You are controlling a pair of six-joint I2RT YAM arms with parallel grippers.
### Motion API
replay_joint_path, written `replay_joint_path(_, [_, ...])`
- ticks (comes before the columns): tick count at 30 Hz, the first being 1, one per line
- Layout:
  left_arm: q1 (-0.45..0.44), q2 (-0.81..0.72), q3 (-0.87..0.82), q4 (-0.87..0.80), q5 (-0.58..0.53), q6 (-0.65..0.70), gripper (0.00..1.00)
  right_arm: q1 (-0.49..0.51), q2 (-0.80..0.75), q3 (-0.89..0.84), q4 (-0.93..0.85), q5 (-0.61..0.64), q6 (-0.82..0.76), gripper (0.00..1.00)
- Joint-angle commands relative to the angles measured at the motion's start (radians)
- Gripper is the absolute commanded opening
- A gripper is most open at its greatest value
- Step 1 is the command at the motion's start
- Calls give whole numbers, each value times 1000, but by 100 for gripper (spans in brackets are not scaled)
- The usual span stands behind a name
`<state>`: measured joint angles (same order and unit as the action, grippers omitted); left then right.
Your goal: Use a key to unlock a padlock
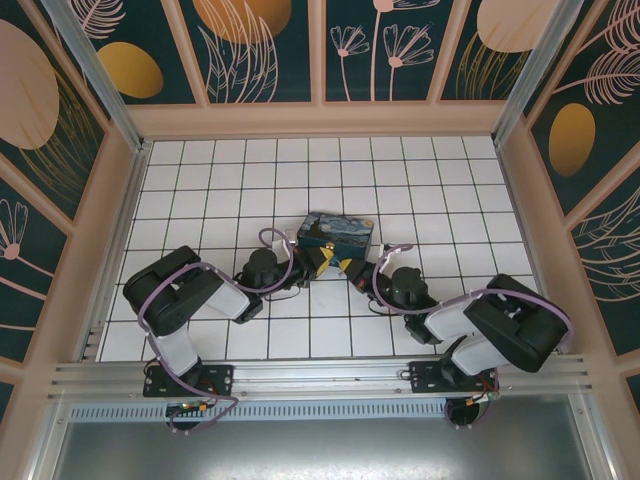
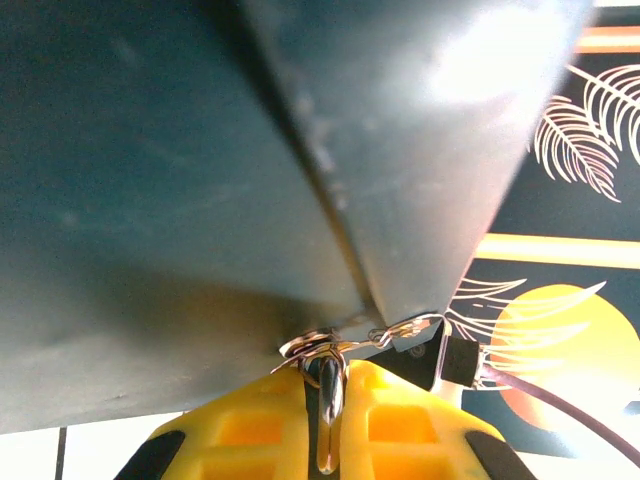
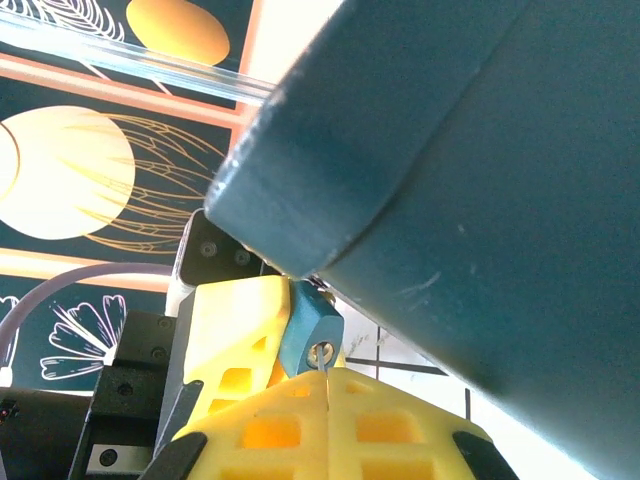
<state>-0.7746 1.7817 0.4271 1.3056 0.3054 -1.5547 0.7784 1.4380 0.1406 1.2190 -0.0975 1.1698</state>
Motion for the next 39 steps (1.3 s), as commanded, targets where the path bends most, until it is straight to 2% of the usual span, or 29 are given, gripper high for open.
replay_joint_path(1, [-47, 1, 19, 158, 100, -16, 0, -17, 30, 26, 113, -4, 16, 0])
replay_joint_path(6, [-47, -5, 25, 99, 109, 43, 0, -54, 17, 32, 112, -61, 28, 0])
replay_joint_path(12, [-48, -37, 25, 0, 98, 131, 0, -101, -47, 68, -4, -123, 25, 0])
replay_joint_path(17, [-49, -35, 24, -8, 93, 139, 0, -107, -48, 89, -27, -145, 23, 0])
replay_joint_path(29, [-48, 7, 21, 94, 57, 37, 0, -6, 61, 40, 126, -52, 66, 0])
replay_joint_path(34, [-47, -18, 18, 21, 26, 72, 0, -2, 59, 16, 137, -38, 70, 0])
replay_joint_path(39, [-42, -31, 27, -92, -6, 165, 0, -4, -26, 10, 6, -39, 38, 0])
